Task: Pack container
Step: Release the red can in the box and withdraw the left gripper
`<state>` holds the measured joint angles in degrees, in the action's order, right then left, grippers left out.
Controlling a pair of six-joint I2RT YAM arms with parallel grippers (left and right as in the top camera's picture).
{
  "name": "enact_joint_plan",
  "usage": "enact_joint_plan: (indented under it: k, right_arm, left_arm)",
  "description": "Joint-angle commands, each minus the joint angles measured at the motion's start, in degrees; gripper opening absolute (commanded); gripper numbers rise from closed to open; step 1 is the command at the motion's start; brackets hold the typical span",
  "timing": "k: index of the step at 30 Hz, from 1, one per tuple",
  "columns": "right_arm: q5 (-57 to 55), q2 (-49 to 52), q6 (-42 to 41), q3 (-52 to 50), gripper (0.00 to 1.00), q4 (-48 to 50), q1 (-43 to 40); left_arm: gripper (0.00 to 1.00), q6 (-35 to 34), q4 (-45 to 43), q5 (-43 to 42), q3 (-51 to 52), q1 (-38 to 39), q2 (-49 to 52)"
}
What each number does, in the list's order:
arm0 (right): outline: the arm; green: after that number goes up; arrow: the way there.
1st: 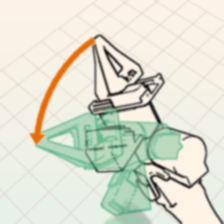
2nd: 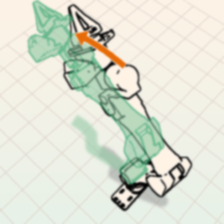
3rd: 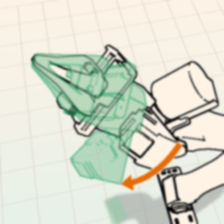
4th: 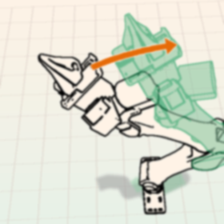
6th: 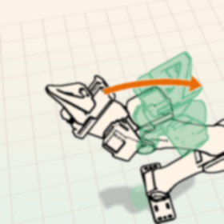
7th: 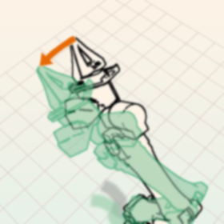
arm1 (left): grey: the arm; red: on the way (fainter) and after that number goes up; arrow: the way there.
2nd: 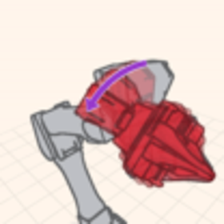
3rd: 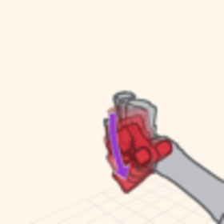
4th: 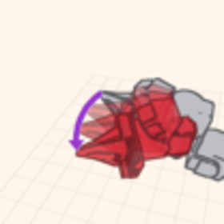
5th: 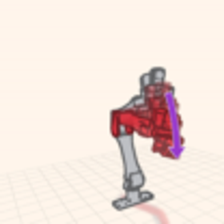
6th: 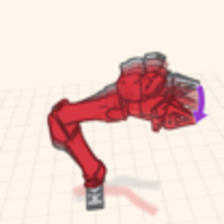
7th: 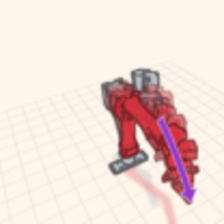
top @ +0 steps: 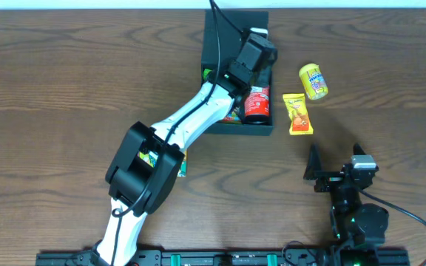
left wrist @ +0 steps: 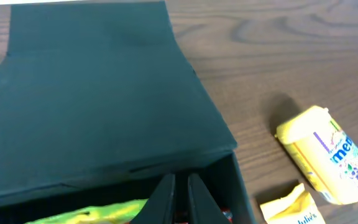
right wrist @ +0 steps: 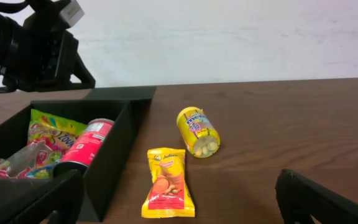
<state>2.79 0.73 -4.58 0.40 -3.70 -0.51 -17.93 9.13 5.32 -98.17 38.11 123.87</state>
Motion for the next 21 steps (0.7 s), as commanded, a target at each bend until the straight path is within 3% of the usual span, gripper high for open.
enact_joint_plan:
  k: [1, 21]
  right_arm:
    - [-0.2, -0.2, -0.52, -0.09, 0.99, -0.33, -0.26]
    - [-0.2, -0.2, -0.52, -0.09, 0.99, -0.35, -0.26]
  left_arm:
    - [0.1, 0.85, -1.36, -1.27, -0.26, 0.07, -0.46]
    - [0.12, 0.13, 0.35, -3.5, -0.26, 0.57, 6.34]
